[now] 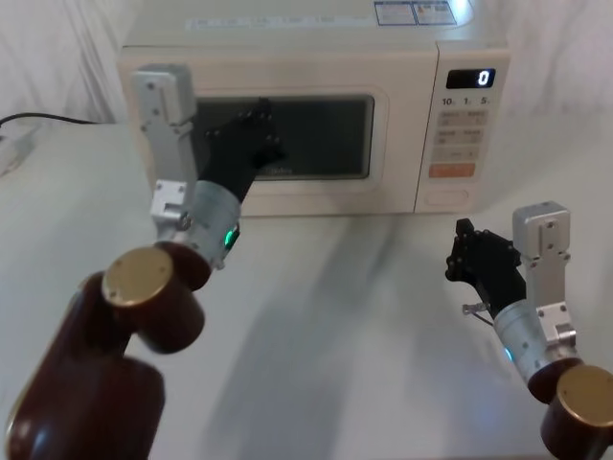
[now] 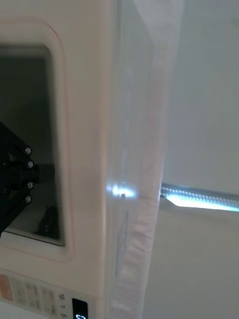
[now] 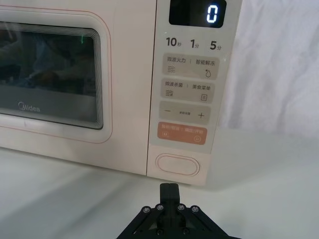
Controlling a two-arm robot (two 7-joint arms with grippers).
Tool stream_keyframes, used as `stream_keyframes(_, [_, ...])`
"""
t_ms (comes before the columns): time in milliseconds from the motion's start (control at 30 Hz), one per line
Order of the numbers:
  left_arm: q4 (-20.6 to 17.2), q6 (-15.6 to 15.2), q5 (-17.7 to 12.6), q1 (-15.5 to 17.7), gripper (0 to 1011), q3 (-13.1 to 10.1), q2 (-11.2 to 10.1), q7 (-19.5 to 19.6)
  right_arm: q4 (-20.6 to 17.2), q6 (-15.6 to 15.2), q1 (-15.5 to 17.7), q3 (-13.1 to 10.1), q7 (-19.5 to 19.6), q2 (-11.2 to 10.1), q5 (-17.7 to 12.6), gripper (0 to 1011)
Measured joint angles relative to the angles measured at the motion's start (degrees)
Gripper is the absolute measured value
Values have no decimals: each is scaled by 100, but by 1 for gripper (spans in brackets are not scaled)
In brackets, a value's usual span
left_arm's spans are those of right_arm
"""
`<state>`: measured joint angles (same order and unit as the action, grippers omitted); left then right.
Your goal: Press the button to open the microwave door with one hand; close the microwave door with the other hand.
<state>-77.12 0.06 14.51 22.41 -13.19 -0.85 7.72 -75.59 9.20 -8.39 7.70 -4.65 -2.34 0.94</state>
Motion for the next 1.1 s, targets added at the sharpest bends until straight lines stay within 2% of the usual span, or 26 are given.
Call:
stream_keyframes(200, [-514,-46,59,-502,0,167,-126,-49,0,0,0,0,0,0,0,0])
stream_keyframes(367, [-848,122,0,-942,0,277,-221,-137,0,0,0,0,0,0,0,0])
stream_keyframes(600, [-1311,321,-162,-1724,0,474,-315,-306,0,0,0,0,0,0,0,0])
stream_keyframes(667, [-1509,359,-240,-2043,0,555,-348,-360,0,0,0,0,0,0,0,0])
stream_keyframes(933, [-1775,360,-299,-2574,0,754,-369,-377,0,0,0,0,0,0,0,0])
stream_keyframes(1100, [-1779,375,-320,-2684,0,842,-340,-377,0,0,0,0,0,0,0,0])
